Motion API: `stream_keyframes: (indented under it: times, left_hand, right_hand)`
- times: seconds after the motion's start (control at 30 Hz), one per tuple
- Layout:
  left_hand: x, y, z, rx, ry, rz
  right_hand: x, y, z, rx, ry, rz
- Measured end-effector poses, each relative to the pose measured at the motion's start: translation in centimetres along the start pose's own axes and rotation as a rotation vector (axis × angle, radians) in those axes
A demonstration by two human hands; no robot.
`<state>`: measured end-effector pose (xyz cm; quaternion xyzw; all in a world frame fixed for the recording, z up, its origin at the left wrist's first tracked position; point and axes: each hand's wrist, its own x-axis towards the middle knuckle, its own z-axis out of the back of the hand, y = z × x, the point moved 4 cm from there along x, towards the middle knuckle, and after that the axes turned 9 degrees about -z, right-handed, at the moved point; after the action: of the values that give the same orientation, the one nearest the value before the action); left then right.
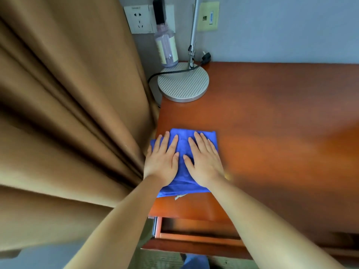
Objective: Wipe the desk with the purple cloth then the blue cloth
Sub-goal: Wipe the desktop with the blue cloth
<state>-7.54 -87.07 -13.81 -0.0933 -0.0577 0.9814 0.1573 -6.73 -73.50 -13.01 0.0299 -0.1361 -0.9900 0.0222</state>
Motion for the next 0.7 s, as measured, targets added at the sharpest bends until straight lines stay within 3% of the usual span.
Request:
stream_keyframes:
  times: [0.2,0.37,0.7]
  left_hand:
    - [-3.9,-0.8,-0.8,-0.006,-0.022,0.012]
    - [-6.1,-1.5,-1.0,-0.028,-0.017,-0.008]
    - [1.2,0.6,0.3,-0.077,-0.075,-0.039]
  right_hand:
    - [-3.8,0.5,-0.4,-0.047,0.051,0.049]
    - [-6.8,0.5,-1.3,-0.098,0.009,-0.043]
    - [0.0,1.1,-0.9,-0.055,-0.126,-0.1]
